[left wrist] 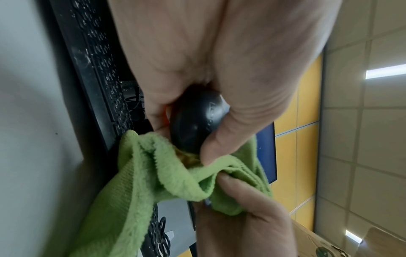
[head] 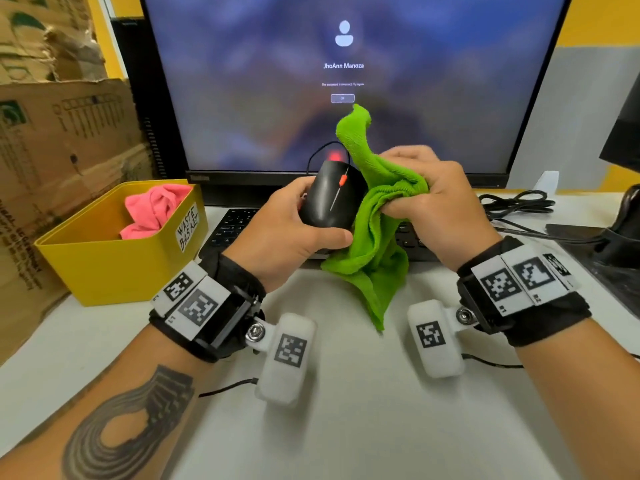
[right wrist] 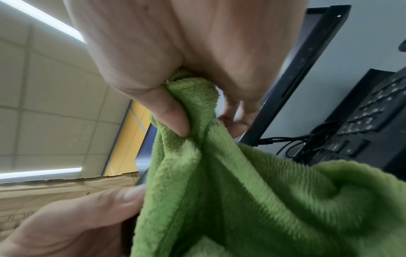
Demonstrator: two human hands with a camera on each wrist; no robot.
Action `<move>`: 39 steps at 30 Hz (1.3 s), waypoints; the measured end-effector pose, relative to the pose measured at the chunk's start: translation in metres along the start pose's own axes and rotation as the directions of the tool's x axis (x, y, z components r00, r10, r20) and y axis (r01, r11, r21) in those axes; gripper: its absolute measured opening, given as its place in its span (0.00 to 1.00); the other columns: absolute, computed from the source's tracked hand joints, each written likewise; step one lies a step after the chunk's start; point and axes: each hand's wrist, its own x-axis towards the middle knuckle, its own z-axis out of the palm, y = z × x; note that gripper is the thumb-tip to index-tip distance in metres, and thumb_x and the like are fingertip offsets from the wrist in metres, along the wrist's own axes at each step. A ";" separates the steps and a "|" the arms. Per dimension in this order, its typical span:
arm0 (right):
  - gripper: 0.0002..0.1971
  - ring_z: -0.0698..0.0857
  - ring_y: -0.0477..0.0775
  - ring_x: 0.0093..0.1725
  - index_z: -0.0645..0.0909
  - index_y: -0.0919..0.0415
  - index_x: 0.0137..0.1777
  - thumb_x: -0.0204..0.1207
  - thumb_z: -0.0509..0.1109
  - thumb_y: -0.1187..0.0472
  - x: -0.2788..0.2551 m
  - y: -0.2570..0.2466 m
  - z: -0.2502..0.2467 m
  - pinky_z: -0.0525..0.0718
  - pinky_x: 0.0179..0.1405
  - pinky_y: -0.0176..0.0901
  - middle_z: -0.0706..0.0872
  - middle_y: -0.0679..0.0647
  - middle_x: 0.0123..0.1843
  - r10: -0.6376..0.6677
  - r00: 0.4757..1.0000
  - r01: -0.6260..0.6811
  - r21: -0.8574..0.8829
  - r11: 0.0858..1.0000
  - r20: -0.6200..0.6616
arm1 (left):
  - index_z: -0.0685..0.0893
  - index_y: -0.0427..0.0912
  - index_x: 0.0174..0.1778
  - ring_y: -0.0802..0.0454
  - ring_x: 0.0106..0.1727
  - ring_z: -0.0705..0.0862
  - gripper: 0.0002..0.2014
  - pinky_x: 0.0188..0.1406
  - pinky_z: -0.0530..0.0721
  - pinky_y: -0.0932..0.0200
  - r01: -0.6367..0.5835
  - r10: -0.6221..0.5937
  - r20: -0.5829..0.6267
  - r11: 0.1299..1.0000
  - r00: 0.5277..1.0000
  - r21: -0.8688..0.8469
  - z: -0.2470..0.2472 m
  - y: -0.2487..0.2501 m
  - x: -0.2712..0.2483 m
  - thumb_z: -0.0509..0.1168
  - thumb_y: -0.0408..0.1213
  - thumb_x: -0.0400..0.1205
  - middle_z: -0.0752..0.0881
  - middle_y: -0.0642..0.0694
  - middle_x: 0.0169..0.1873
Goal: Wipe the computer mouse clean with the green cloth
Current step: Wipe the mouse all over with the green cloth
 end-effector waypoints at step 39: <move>0.40 0.78 0.50 0.65 0.79 0.44 0.78 0.70 0.63 0.80 -0.004 -0.005 0.009 0.76 0.73 0.39 0.75 0.56 0.62 0.019 0.943 0.095 -0.322 0.942 0.333 | 0.81 0.44 0.79 0.37 0.74 0.85 0.51 0.82 0.72 0.34 0.317 -0.248 0.211 0.851 0.946 -0.419 0.011 0.010 -0.003 0.42 0.81 0.78 0.88 0.38 0.72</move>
